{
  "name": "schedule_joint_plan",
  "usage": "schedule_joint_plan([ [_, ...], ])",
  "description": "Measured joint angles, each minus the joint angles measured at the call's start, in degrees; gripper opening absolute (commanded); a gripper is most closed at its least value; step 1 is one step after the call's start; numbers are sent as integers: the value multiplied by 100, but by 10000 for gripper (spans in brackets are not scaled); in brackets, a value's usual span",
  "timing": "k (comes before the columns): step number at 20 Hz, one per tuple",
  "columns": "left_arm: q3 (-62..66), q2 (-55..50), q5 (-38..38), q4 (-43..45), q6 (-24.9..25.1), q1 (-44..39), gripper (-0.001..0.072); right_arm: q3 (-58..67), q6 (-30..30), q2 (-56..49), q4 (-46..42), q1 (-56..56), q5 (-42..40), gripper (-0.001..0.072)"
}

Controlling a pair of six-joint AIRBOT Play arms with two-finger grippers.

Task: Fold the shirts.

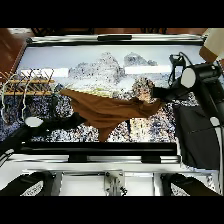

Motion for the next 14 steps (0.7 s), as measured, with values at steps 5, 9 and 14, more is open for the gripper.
schedule_joint_plan([
  [5,2511,1703,-254,942,590,955,31,1329,-168,1073,-734,0,-457,58],
  [9,4835,2522,-85,1248,651,2031,31,2149,-114,2284,-925,0,-1665,58],
  [14,6177,2876,-625,2002,0,3189,32,2420,-52,3257,-898,0,-2175,58],
])
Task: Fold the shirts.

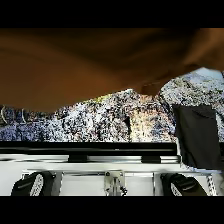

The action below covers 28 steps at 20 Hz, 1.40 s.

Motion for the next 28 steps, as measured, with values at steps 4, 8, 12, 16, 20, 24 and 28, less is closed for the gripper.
schedule_joint_plan([
  [4,-101,-48,-1108,501,-424,533,32,44,11,-66,13,0,684,58],
  [8,-1123,-208,-1617,680,-555,702,32,57,11,-909,-55,2,1641,58],
  [12,-2616,-531,-1731,540,-592,739,33,57,72,-2345,-48,2,1976,59],
  [16,-3943,-1217,-1130,90,-461,592,32,57,184,-3926,105,0,1578,59],
  [20,-4350,-2251,-293,-380,-127,66,33,57,459,-5036,461,-2,898,59],
  [24,-4457,-3233,555,-796,496,-743,33,57,616,-5740,868,-7,442,59],
  [28,-4489,-3917,861,-922,680,-1228,358,57,660,-6277,1137,-7,691,546],
])
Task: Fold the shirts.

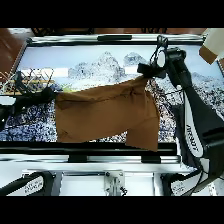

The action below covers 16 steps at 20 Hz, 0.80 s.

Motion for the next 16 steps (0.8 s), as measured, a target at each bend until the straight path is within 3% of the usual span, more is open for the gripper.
schedule_joint_plan([
  [1,24,-96,-81,-15,-46,-9,548,4,-48,-59,92,-9,96,553],
  [2,98,-160,-251,-24,-101,50,542,39,-170,-83,197,-35,247,553],
  [4,426,-245,-911,42,-168,393,461,136,-533,-33,177,-162,678,552],
  [8,1069,-313,-2802,949,-638,1381,463,208,-1346,358,-66,-826,1939,549],
  [11,776,-264,-4011,1849,-872,1821,463,-79,-1657,721,17,-1497,2796,549],
  [16,-743,7,-4308,2116,-492,2015,481,-1187,-1961,1449,201,-2022,3217,549],
])
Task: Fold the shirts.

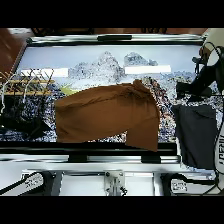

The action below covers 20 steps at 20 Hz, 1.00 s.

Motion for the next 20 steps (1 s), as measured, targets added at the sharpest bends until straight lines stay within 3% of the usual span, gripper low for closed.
schedule_joint_plan([
  [6,-804,52,660,-63,382,-114,482,-699,-192,334,188,-116,-111,549],
  [12,-942,57,1482,-518,461,-874,450,-815,-234,385,223,-131,-201,549],
  [13,-949,57,1635,-601,455,-1027,427,-822,-234,385,221,-133,-203,549],
  [16,-966,46,2024,-767,426,-1338,64,-828,-234,387,216,-136,-208,549],
  [20,-892,57,1996,-975,407,-1469,32,-1043,-299,369,365,-151,-310,551],
])
